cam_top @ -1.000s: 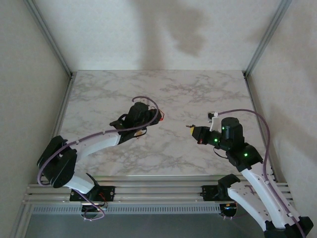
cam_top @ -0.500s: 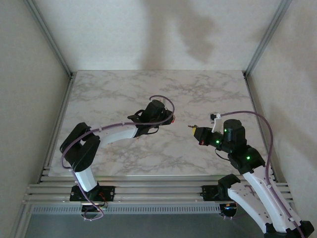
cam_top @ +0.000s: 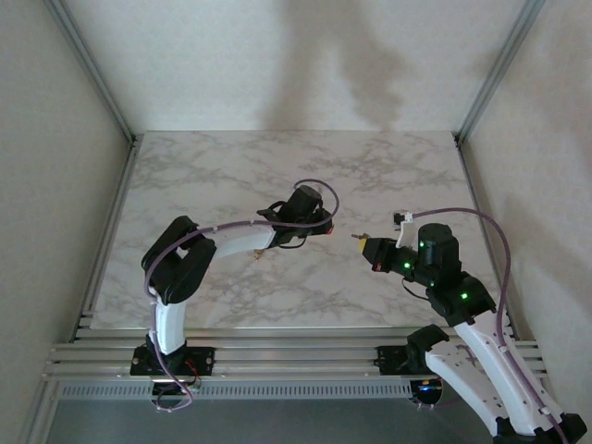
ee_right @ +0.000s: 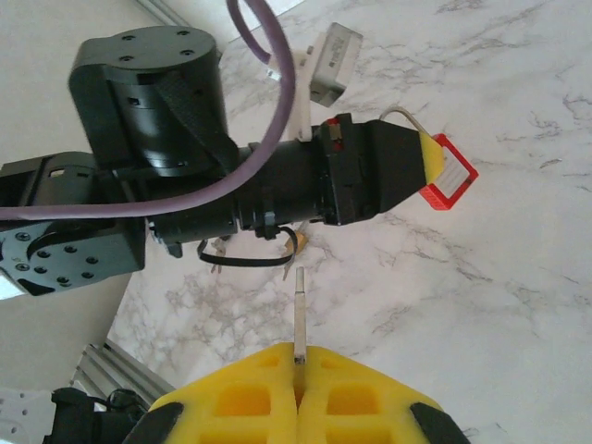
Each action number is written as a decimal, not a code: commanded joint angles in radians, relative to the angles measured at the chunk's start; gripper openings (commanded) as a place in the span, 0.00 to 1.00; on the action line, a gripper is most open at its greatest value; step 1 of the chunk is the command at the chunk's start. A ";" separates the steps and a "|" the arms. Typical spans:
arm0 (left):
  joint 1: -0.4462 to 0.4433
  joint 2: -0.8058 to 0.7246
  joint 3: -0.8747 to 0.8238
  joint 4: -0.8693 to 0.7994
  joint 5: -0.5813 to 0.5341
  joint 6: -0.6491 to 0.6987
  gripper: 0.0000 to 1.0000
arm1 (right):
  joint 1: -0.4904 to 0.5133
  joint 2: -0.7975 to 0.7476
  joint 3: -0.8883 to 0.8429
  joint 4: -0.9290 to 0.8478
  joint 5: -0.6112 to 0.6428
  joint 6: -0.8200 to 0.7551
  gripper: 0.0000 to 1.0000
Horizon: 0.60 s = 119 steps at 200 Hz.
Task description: Lock with the key
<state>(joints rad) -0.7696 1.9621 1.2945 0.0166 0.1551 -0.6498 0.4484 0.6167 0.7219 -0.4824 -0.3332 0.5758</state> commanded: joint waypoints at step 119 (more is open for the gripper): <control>0.049 0.111 0.060 -0.017 0.154 0.023 0.00 | -0.005 -0.002 -0.022 0.031 -0.008 0.007 0.00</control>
<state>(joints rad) -0.7391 2.0480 1.3247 -0.0010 0.2741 -0.6460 0.4484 0.6170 0.7136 -0.4816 -0.3347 0.5766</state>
